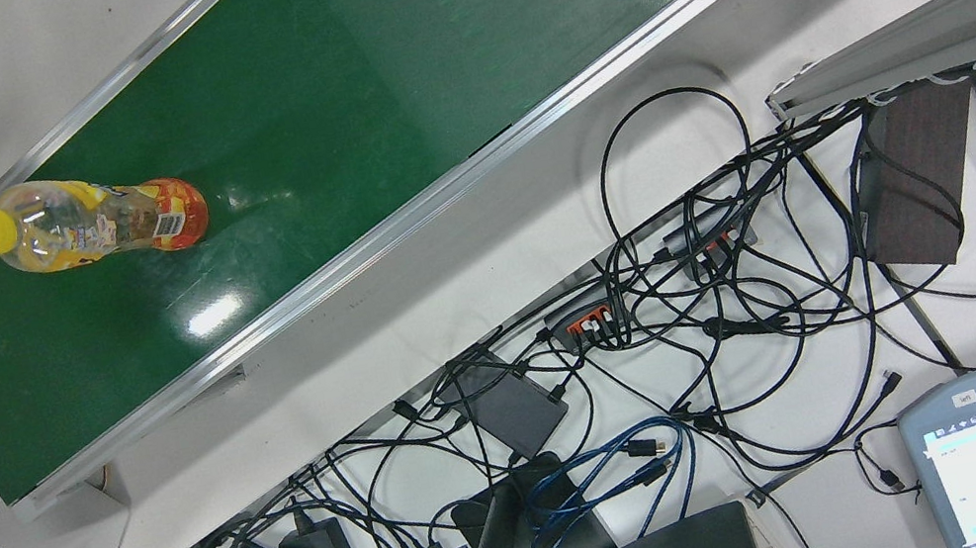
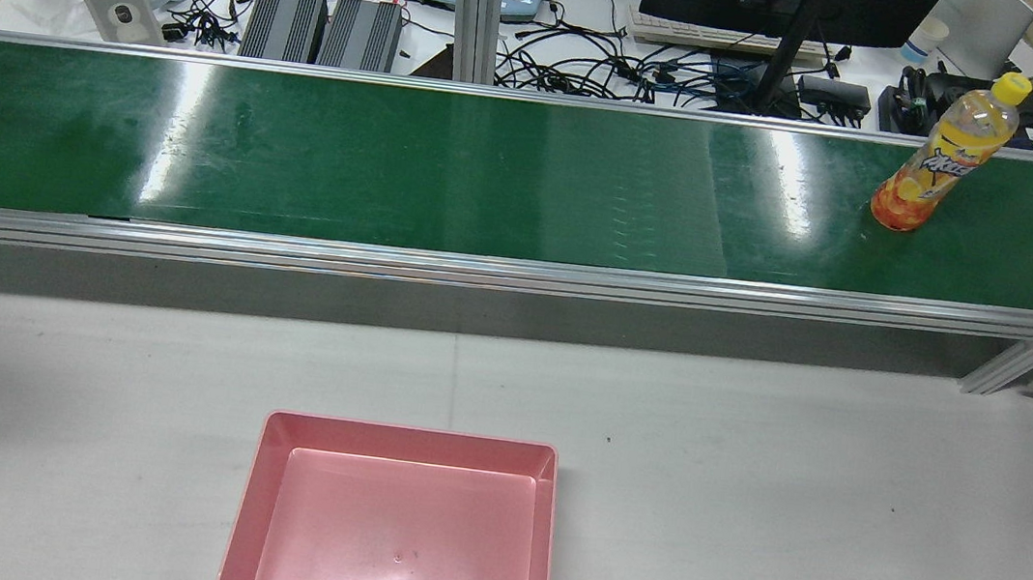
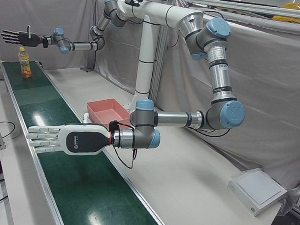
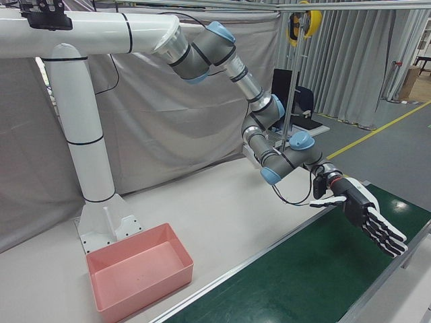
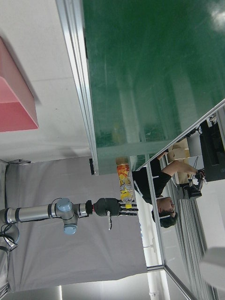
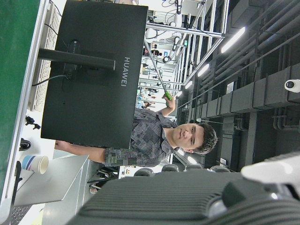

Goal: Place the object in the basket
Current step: 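Raise the left hand toward the conveyor as the juice bottle approaches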

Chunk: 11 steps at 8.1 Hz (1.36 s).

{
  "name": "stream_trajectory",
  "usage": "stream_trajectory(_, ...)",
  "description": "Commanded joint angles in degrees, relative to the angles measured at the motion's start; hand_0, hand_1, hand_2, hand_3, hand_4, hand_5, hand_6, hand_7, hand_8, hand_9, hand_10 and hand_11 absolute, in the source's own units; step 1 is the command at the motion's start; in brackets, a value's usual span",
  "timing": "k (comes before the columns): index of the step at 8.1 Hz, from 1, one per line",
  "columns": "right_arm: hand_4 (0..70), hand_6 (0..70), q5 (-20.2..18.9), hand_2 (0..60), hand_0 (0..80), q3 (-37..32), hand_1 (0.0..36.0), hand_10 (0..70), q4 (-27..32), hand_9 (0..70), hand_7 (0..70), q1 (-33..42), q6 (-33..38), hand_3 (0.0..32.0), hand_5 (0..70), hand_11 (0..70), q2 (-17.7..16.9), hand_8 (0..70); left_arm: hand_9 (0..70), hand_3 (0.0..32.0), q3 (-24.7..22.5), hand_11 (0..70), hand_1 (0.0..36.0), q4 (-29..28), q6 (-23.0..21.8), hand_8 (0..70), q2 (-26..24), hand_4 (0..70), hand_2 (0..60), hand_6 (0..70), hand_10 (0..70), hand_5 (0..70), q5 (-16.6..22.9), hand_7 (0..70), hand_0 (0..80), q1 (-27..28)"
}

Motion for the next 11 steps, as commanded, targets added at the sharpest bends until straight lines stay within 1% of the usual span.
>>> stream_trajectory(1, 0.0, 0.0, 0.0, 0.0, 0.0, 0.0, 0.0, 0.0, -0.1, 0.0, 0.0, 0.0, 0.0, 0.0, 0.0, 0.0, 0.0, 0.0, 0.0, 0.0, -0.9, 0.0, 11.6, 0.3, -0.1, 0.0, 0.2, 0.0, 0.0, 0.0, 0.0, 0.4, 0.0, 0.0, 63.1, -0.1)
stream_trajectory(11, 0.0, 0.0, 0.0, 0.0, 0.0, 0.0, 0.0, 0.0, 0.0, 0.0, 0.0, 0.0, -0.1, 0.0, 0.0, 0.0, 0.0, 0.0, 0.0, 0.0, -0.9, 0.0, 11.6, 1.0, -0.1, 0.0, 0.1, 0.0, 0.0, 0.0, 0.0, 1.5, 0.0, 0.0, 62.7, 0.2)
